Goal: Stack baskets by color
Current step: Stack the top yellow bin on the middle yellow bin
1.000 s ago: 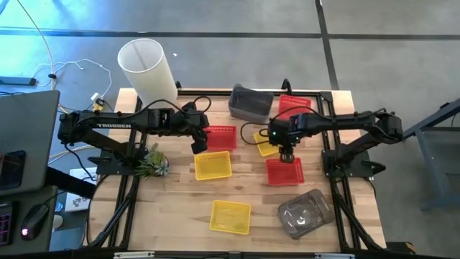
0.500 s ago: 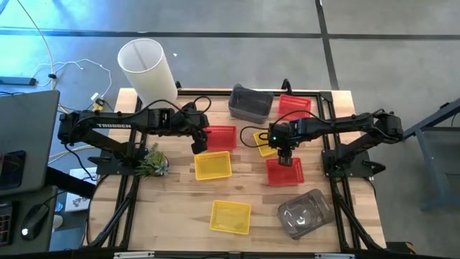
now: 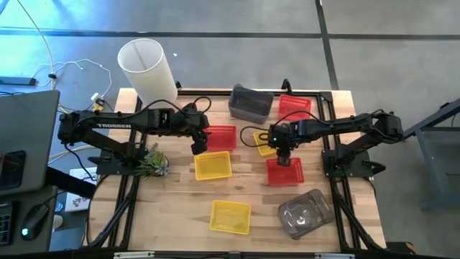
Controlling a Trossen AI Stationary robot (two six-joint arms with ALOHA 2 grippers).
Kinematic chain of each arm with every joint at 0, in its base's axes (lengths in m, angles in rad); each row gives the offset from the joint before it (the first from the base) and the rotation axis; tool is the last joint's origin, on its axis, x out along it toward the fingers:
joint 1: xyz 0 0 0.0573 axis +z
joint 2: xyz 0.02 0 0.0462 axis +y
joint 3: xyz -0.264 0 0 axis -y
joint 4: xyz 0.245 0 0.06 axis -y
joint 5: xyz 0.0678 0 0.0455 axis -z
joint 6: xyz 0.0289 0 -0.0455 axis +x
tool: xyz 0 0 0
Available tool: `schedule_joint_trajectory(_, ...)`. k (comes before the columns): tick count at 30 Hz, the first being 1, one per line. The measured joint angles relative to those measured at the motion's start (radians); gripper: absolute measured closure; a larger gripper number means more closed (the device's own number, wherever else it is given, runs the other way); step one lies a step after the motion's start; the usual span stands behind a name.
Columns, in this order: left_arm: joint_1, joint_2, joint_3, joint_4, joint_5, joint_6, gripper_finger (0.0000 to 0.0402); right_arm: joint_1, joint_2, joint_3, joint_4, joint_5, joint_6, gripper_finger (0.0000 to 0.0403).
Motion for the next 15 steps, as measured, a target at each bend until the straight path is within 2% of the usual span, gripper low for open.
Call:
schedule_joint_trajectory(8, 0.0, 0.0, 0.0, 0.0, 0.0, 0.0, 0.0271, 0.0, 0.0, 0.0, 0.003, 0.0, 0.0, 0.0324)
schedule_joint_trajectory(15, 0.0, 0.0, 0.0, 0.0, 0.0, 0.001, 0.0271, 0.0, 0.001, 0.0, 0.019, -0.003, 0.003, 0.035)
